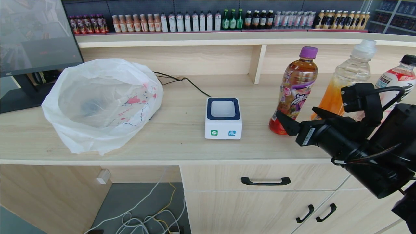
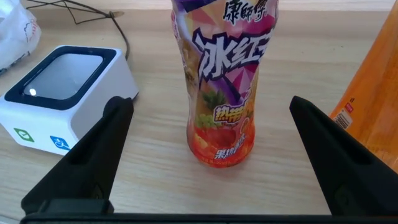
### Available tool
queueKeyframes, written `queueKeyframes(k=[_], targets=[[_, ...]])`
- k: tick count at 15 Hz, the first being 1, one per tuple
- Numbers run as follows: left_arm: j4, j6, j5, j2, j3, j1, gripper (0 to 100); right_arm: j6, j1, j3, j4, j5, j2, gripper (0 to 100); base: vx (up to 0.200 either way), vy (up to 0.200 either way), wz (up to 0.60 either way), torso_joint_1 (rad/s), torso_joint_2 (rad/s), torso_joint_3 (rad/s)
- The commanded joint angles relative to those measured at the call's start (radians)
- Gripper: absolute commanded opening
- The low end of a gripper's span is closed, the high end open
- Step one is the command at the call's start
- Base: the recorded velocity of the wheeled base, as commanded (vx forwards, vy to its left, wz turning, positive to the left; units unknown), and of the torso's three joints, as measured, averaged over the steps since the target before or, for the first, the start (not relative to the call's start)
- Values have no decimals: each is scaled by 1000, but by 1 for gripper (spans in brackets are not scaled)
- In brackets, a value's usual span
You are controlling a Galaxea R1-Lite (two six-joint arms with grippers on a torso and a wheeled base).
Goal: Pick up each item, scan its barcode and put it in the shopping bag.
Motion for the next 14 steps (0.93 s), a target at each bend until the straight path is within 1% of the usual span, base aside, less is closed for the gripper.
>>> queueKeyframes(k=[1,4,7,11,12,14], targets=[[0,0,0,0,0,0,100,-4,-4,-5,-8,0,14,100,0,0,0,0,0,0],[0,0,0,0,0,0,100,-3,-15,-44,-8,1,44,100,0,0,0,0,0,0],[0,0,0,0,0,0,100,-3,-15,-56,-8,1,60,100,0,0,0,0,0,0],[0,0,0,0,0,-2,100,2,-38,-79,-10,6,80,100,0,0,0,0,0,0],[0,0,0,0,0,-2,100,5,-34,-88,-12,26,89,100,0,0,0,0,0,0],[0,0,0,0,0,0,100,3,-37,-103,-12,34,98,100,0,0,0,0,0,0]])
